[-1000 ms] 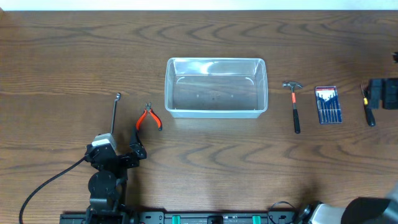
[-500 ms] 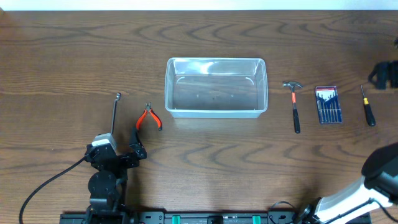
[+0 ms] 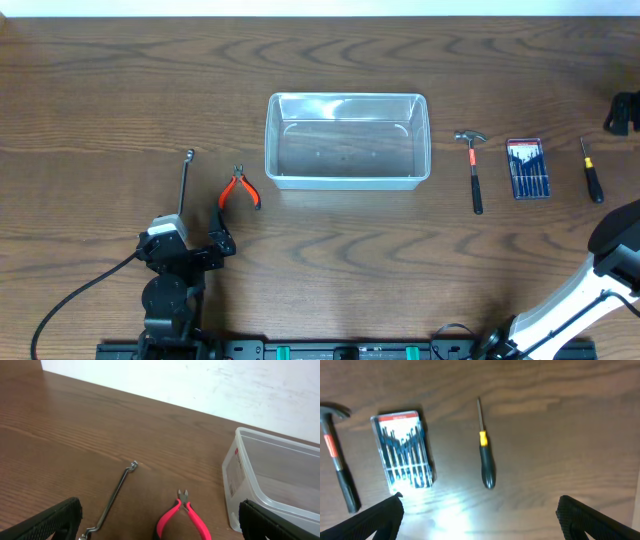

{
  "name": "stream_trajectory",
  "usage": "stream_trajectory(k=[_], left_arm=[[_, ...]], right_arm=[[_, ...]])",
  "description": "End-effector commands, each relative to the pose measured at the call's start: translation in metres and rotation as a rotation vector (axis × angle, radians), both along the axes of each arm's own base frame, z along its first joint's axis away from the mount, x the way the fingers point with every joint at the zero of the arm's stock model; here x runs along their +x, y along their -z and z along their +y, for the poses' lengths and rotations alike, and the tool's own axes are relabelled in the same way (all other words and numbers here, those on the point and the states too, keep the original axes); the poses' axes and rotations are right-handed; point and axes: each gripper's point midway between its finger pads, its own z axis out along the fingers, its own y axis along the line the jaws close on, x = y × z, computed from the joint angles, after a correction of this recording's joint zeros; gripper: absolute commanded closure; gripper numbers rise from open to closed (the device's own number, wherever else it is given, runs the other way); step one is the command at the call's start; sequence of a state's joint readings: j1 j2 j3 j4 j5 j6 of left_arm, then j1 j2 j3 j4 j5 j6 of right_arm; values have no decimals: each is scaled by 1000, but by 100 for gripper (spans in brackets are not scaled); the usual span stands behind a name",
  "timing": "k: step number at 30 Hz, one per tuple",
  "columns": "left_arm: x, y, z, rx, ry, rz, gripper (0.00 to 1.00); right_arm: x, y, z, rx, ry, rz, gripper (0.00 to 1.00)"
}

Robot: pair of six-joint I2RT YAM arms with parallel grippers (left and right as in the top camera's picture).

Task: Pack container
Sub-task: 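Move the right gripper over the yellow-black screwdriver at the far right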

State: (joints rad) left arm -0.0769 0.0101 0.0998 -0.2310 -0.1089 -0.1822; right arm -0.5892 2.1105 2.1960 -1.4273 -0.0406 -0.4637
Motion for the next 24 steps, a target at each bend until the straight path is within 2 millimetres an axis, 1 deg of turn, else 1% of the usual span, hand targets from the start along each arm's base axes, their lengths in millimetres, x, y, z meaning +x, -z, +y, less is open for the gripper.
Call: stream_trajectory(k=[1, 6, 10, 15, 19, 24], left_arm=[[0, 13, 0, 18, 0, 30, 2], [0, 13, 0, 18, 0, 30, 2], [0, 13, 0, 18, 0, 30, 2], [0, 13, 0, 18, 0, 30, 2], [0, 13, 0, 18, 0, 30, 2], [0, 13, 0, 18, 0, 30, 2]], right_arm=[[-6, 2, -5, -22, 0, 24, 1], [5, 9, -8, -29, -64, 6, 1], [18, 6, -17, -63, -60, -51, 1], [22, 10, 0, 28, -89, -83, 1], [14, 29, 7, 41, -149, -21, 1], [-1, 59, 10, 62, -146, 56, 1]])
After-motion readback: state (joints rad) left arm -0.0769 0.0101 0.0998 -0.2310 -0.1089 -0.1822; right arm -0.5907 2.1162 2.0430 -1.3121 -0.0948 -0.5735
